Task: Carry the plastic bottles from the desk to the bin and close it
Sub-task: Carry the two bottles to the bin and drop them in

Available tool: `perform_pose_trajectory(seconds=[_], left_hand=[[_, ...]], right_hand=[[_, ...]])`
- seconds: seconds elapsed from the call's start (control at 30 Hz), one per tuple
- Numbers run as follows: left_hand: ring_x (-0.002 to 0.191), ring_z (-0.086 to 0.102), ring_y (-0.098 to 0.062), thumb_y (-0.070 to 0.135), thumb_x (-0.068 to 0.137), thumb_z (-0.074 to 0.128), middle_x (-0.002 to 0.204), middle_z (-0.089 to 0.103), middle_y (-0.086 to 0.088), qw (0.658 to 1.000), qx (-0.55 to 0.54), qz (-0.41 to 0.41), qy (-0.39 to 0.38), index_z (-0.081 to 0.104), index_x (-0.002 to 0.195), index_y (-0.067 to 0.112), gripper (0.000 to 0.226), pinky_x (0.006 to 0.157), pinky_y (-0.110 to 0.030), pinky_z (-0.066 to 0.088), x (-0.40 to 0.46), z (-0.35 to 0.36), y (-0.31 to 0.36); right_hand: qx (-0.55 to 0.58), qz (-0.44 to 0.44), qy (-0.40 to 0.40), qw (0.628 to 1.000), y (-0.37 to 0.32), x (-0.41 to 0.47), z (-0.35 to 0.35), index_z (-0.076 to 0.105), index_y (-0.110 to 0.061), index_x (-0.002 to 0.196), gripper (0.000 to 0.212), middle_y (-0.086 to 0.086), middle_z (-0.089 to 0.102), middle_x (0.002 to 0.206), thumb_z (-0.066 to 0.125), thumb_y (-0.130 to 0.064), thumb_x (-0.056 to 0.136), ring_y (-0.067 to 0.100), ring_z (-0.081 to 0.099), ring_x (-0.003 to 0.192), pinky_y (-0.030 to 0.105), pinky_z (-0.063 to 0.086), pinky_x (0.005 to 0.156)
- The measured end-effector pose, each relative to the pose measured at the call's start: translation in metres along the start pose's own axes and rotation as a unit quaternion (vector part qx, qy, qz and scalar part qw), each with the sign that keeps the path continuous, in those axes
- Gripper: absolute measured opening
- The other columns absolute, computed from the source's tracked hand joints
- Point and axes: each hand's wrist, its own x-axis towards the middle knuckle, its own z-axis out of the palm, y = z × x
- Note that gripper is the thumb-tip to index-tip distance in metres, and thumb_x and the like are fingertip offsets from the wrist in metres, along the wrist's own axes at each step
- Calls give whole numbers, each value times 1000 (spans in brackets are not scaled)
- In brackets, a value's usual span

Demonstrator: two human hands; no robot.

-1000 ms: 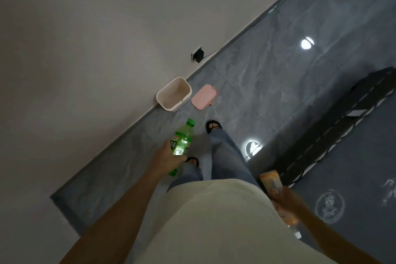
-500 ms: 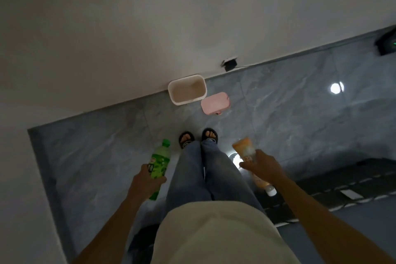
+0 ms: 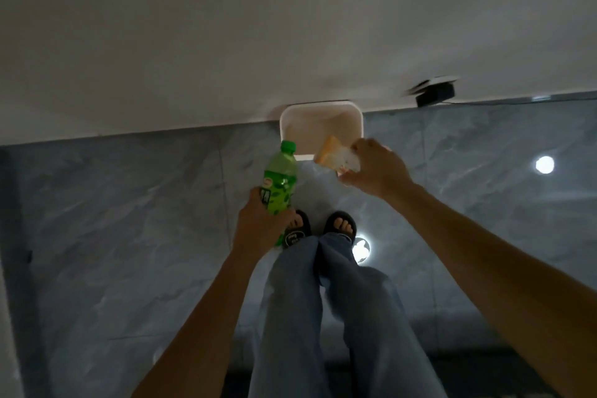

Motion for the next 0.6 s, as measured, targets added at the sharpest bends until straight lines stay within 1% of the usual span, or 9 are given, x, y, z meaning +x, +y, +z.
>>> perform_pose_trajectory(seconds=[0.1,0.13,0.2,0.23,0.3,0.37,0.47,0.5,0.6], left_hand=[[65,61,1,42,72,73,77,62,14,999,-27,18,34,42,100,45,42,47,-15,39,57,23,-11],[68,64,3,44,70,72,79,65,16,998,-37,23,40,43,98,49,41,44,-12,40,73,31,-16],[75,61,15,46,69,71,89,63,33,997,-51,43,44,43,97,54,41,40,-7,41,101,43,-31],[77,61,17,46,69,71,92,61,38,996,-53,54,45,43,98,55,41,41,-6,41,113,48,-37],[79,62,15,45,71,74,96,61,38,994,-56,74,51,45,100,56,43,44,-5,44,135,59,-52],[81,65,10,40,72,77,98,64,32,992,-68,91,56,48,105,53,46,51,-5,47,154,70,-68],[83,66,7,38,72,79,99,65,28,989,-71,112,64,50,110,47,48,56,-6,49,175,83,-82],[84,66,7,38,73,79,100,65,29,988,-72,121,65,50,109,49,48,58,-5,49,181,86,-84],[84,66,9,37,73,80,99,65,31,984,-72,150,65,47,104,60,51,61,-3,48,194,94,-85]], right_hand=[[-72,-56,26,996,-5,76,34,54,-16,128,63,8,58,124,73,-49,77,29,64,103,38,53,78],[-90,-67,30,993,-5,100,47,54,-16,130,64,8,57,127,73,-48,78,30,63,105,41,55,82],[-116,-89,38,988,-5,142,73,52,-16,133,65,9,59,126,73,-46,80,30,62,106,43,55,86],[-122,-96,38,987,-4,161,85,51,-16,133,64,9,60,125,72,-45,80,30,63,106,43,54,87],[-123,-95,24,988,1,195,109,48,-17,135,65,10,60,129,71,-43,80,32,61,111,45,51,89],[-134,-91,-3,987,10,222,133,48,-19,137,67,11,56,134,72,-42,79,35,57,119,47,49,93],[-188,-112,-39,975,26,253,168,49,-20,137,63,9,54,135,70,-43,81,35,56,117,45,50,87],[-205,-119,-46,970,31,261,178,50,-21,135,60,9,54,134,68,-43,82,35,56,115,43,51,86],[-182,-120,-99,971,37,284,199,54,-19,131,55,12,52,136,70,-38,82,36,54,118,49,49,97]])
